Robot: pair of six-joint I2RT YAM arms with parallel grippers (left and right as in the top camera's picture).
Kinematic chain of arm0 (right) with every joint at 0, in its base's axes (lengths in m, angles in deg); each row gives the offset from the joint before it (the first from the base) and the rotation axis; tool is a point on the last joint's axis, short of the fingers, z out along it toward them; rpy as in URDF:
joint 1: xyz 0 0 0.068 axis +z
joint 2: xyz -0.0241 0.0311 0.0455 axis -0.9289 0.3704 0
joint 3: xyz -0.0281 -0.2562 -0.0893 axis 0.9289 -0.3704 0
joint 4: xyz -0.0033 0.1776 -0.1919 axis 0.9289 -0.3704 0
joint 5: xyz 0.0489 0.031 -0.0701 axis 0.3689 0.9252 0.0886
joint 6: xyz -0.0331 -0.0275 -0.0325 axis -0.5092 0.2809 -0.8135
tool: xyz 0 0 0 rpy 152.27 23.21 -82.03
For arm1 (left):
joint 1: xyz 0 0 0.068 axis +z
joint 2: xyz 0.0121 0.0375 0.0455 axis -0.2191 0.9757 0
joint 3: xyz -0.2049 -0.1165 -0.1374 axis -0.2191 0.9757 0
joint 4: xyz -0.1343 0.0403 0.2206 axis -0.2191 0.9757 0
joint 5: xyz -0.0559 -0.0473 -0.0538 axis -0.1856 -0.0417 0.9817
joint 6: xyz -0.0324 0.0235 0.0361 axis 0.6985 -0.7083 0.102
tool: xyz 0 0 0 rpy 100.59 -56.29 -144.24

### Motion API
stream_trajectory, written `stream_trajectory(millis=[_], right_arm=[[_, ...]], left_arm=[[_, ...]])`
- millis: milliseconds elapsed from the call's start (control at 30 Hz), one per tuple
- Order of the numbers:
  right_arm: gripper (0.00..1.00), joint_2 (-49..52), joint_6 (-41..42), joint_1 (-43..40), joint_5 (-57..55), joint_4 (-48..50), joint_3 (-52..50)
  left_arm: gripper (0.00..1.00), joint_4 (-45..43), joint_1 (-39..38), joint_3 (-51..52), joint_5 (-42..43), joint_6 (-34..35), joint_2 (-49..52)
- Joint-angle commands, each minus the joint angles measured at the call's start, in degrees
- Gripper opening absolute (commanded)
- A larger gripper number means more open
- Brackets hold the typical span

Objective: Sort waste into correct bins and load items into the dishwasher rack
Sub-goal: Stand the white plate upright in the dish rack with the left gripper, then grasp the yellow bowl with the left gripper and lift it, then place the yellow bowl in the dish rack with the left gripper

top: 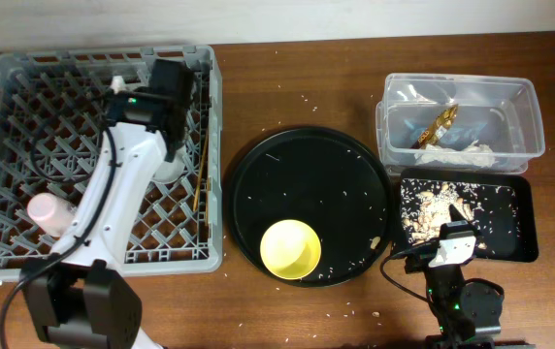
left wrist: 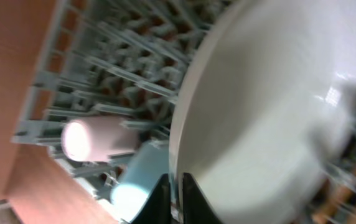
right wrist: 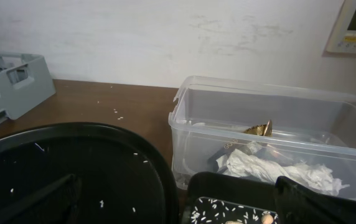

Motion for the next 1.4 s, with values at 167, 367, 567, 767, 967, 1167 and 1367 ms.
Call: stream_trajectory(millis=[167,367,567,767,967,1167,1367], right_arm=[[0.98,-0.59,-0.37,-0.35,0.46,0.17,-0.52],[0.98,-0.59,-0.37,-0.35,0.48,0.17,-0.52],[0.99,-0.59,-0.37,-0.35,0.46,0.17,-0.52],[0.98,-0.59,-0.37,-0.35,0.46,0.17,-0.52],[0.99,-0.59,-0.37,-0.35,0.48,0.17,-0.52],[0.98,-0.59,-0.37,-0.35,0.46,0.17,-0.52],[0.99,-0.59,-0.37,-0.35,0.46,0.17,-0.52]], left_arm=[[0.78,0.85,-6.12,-0.72,11.02,-0.22,-4.35],[0.73,2.21,-8.15,0.63,46.16,-11.47,-4.31],[0.63,-3.32,-16.09,14.84,46.75,-14.21,-4.31],[0.48,-18.95,-19.96,30.53,50.10,-14.21,-4.20],[0.00,-22.82,-19.76,32.41,51.19,-12.41,-4.22],[0.00,-7.19,-12.96,13.60,48.06,-11.69,-8.50],[0.00,3.69,-0.81,-1.20,4.83,1.49,-12.57]])
